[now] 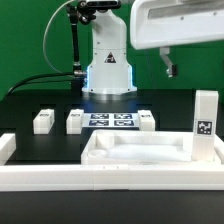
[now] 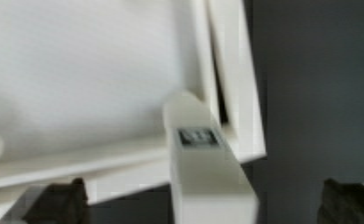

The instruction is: Assemble desk

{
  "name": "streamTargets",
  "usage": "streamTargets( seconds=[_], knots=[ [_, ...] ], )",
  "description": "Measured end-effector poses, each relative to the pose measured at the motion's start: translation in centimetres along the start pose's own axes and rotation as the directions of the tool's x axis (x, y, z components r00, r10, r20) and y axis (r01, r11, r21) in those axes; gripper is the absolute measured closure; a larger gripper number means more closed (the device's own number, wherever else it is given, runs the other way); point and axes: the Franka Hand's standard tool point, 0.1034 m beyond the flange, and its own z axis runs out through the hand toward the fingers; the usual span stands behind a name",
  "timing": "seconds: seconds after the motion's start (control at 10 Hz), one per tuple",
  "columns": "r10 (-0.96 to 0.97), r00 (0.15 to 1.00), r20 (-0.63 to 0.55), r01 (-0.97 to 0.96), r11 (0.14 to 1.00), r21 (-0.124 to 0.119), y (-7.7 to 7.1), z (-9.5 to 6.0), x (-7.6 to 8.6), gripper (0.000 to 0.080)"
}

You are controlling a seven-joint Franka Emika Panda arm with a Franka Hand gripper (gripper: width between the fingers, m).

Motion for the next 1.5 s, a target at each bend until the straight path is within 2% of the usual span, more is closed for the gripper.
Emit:
streamTargets(
  seconds=[0.3,0.5,0.6,0.8,0.9,1.0,1.1,1.3,1.4,1.5],
  knots=[
    [-0.190,0.982,0.000,0.190,0.982,-0.002,0.1,0.0,0.1,0.0150],
    [-0.208,0.978,0.032,0.208,0.978,-0.003,0.2,0.3,-0.5,0.0150],
    [-0.214,0.973,0.088,0.216,0.976,-0.013,1.0,1.3,-2.6,0.0150],
    [-0.219,0.937,0.271,0.232,0.973,-0.018,4.0,3.0,-6.9,0.0150],
    [-0.206,0.937,0.282,0.221,0.975,-0.022,4.8,3.7,-7.9,0.0150],
    [-0.203,0.935,0.292,0.219,0.976,-0.022,4.9,4.0,-8.3,0.0150],
    [-0.196,0.914,0.356,0.217,0.976,-0.020,5.0,3.8,-8.9,0.0150],
    [-0.176,0.852,0.492,0.211,0.977,-0.016,5.0,4.0,-8.8,0.0150],
    [-0.158,0.820,0.550,0.201,0.979,-0.019,5.7,4.4,-9.6,0.0150],
    [-0.107,0.751,0.652,0.172,0.984,-0.036,7.9,6.0,-11.5,0.0150]
  ],
)
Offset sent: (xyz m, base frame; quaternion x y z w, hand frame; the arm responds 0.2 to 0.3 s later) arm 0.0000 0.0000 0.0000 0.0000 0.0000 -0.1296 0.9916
